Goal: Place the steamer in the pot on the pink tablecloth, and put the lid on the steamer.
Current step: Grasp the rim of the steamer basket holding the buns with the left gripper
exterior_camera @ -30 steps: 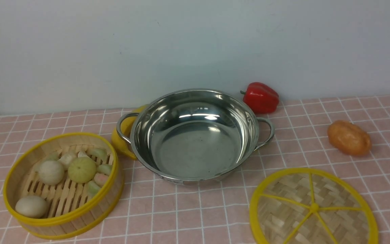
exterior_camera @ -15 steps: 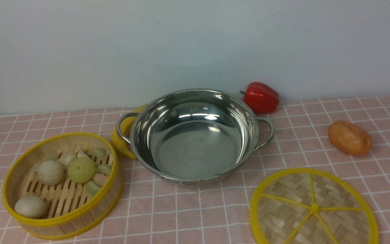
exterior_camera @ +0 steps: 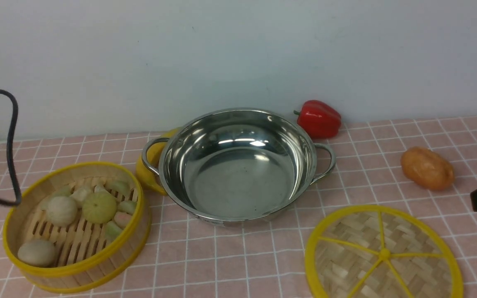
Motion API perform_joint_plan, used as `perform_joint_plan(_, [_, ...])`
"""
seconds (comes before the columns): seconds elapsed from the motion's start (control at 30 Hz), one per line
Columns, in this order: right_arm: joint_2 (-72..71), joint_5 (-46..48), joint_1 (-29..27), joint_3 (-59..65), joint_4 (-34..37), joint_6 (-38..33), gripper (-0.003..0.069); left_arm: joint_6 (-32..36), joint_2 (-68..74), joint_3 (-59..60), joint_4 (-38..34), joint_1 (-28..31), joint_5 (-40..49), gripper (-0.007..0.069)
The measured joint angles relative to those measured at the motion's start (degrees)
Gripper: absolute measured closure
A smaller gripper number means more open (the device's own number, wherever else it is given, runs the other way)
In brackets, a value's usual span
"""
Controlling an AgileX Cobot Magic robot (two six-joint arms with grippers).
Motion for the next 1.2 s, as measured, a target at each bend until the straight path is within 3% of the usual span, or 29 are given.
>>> perform_joint_plan(0.13, [0.00, 0.11, 0.00, 0.00, 0.95, -0.64, 0.0414, 5.23, 7.56, -3.63, -4.75, 3.68, -0.49, 0.0382])
perform_joint_plan(0.27, [0.00, 0.11, 0.00, 0.00, 3.23, -2.43, 0.0414, 14.75, 16.70, -6.82, -10.48, 5.51, -2.68, 0.0382])
perform_joint_plan(0.9, [0.00, 0.11, 0.00, 0.00, 4.31, -4.37, 0.0414, 16.87, 30.58, -7.56, -10.15, 5.58, -10.11, 0.0383])
perform_joint_plan(1.0, [0.00, 0.11, 0.00, 0.00, 4.36, -4.37, 0.0414, 16.99, 32.69, -7.56, -10.15, 5.58, -11.87, 0.0427])
perform_joint_plan(1.1, [0.00, 0.72, 0.00, 0.00, 4.53, -4.37, 0.0414, 17.08, 33.27, -7.62, -10.27, 5.58, -13.20, 0.0582])
perform_joint_plan(1.2, [0.00, 0.99, 0.00, 0.00, 4.79, -4.37, 0.0414, 17.15, 33.41, -8.29, -10.33, 6.05, -12.57, 0.0594])
